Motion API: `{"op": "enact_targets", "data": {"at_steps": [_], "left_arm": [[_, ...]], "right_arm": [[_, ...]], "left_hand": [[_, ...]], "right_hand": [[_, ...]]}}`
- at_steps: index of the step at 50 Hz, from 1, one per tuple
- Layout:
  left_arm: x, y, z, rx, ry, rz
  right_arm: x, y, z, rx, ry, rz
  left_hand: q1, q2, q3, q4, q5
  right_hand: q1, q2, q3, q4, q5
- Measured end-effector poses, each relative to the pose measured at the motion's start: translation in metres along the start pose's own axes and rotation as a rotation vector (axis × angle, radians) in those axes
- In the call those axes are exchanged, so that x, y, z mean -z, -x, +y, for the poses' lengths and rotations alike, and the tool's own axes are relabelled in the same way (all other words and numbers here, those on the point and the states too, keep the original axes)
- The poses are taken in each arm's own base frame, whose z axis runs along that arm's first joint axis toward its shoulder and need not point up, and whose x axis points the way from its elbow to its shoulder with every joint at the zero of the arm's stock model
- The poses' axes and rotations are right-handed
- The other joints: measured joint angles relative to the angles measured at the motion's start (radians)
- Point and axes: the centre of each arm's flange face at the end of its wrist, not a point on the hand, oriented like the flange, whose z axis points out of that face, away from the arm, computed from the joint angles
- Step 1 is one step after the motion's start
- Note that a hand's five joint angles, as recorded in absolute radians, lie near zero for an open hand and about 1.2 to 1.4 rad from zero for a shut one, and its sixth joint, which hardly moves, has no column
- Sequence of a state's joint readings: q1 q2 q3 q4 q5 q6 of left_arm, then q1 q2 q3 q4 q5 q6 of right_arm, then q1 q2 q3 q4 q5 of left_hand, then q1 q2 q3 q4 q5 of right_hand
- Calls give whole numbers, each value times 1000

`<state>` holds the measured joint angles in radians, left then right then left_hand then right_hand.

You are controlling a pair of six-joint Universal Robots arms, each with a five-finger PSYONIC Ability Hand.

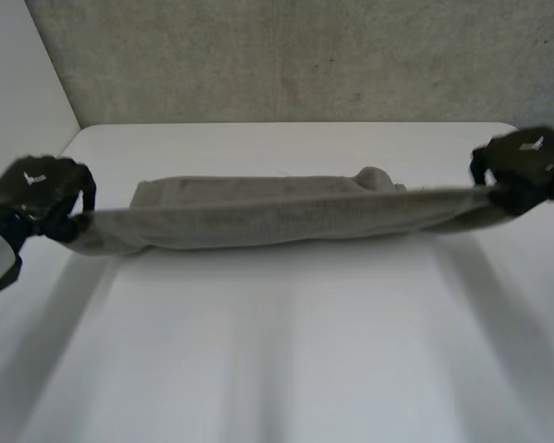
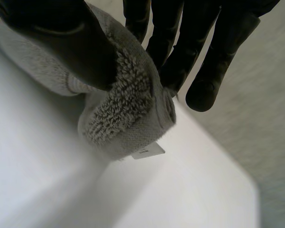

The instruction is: Fold the towel.

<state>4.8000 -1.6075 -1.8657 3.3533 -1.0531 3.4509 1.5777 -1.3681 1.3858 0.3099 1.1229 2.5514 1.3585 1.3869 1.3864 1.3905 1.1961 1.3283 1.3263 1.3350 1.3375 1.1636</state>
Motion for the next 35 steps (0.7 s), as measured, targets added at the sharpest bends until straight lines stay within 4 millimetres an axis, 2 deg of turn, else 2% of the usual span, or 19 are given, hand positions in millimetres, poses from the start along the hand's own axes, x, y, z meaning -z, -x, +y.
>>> {"op": "enact_targets", "data": {"at_steps": [7,11,16,19,24,29,35], "left_arm": [[20,2,-43,2,-102,-30],[30,0,-57,15,-123,-33],[39,-2,-63,25,-119,-31],[42,-4,-63,31,-109,-28],[43,-7,-56,42,-84,-21],[40,-9,-46,55,-54,-10],[31,-10,-31,81,-5,12]], "right_arm": [[37,-14,-46,89,-140,105],[56,-16,-66,135,-200,143],[71,-14,-76,198,-234,170],[74,-10,-73,264,-213,170],[73,0,-54,392,-124,137],[60,9,-28,434,-31,65],[43,16,0,398,51,-11]], "left_hand": [[0,0,0,1,0],[0,0,0,1,0],[0,0,0,1,2],[0,0,0,1,4],[0,0,0,1,4],[0,0,0,1,4],[0,0,0,1,4]], "right_hand": [[0,5,4,0,0],[0,5,4,0,3],[0,5,5,0,3],[0,5,5,0,6],[0,5,5,0,9],[0,5,5,0,9],[0,5,5,0,9]]}}
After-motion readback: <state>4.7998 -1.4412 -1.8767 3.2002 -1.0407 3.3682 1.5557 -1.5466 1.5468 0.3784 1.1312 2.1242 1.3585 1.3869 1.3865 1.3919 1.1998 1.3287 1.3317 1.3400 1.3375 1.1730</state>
